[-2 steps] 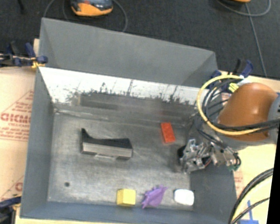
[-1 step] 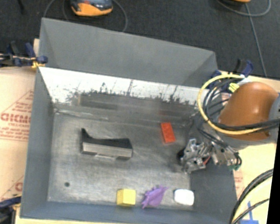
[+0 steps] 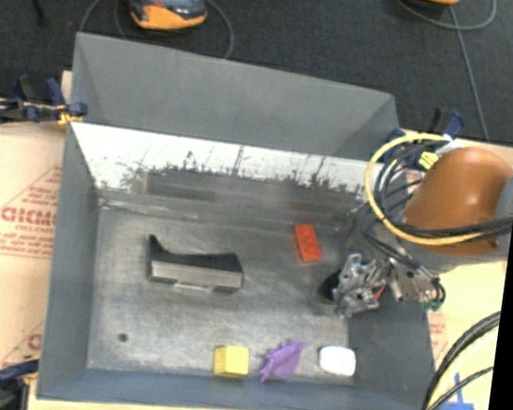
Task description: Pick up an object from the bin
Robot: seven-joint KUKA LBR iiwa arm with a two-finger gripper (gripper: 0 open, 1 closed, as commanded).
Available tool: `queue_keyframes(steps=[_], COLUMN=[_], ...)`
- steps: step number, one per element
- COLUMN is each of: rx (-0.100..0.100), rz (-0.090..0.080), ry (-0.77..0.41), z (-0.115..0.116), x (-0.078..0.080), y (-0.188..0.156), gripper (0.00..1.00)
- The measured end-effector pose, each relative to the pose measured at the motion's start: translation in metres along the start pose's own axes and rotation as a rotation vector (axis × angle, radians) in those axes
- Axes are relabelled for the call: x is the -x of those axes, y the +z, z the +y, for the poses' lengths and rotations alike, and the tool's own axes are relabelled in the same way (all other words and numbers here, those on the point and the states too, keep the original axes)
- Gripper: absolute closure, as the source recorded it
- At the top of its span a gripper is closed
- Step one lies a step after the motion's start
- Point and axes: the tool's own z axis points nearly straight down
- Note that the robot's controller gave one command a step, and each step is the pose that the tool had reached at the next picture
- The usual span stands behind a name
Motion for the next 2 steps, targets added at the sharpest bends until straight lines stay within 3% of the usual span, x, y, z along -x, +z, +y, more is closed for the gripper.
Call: queue_keyframes(steps=[2], rx=[-0.006], rz=[-0.005], ry=[0.002], z=[-0.0016], x=[0.0012], y=[-0.0236], gripper=[1.00])
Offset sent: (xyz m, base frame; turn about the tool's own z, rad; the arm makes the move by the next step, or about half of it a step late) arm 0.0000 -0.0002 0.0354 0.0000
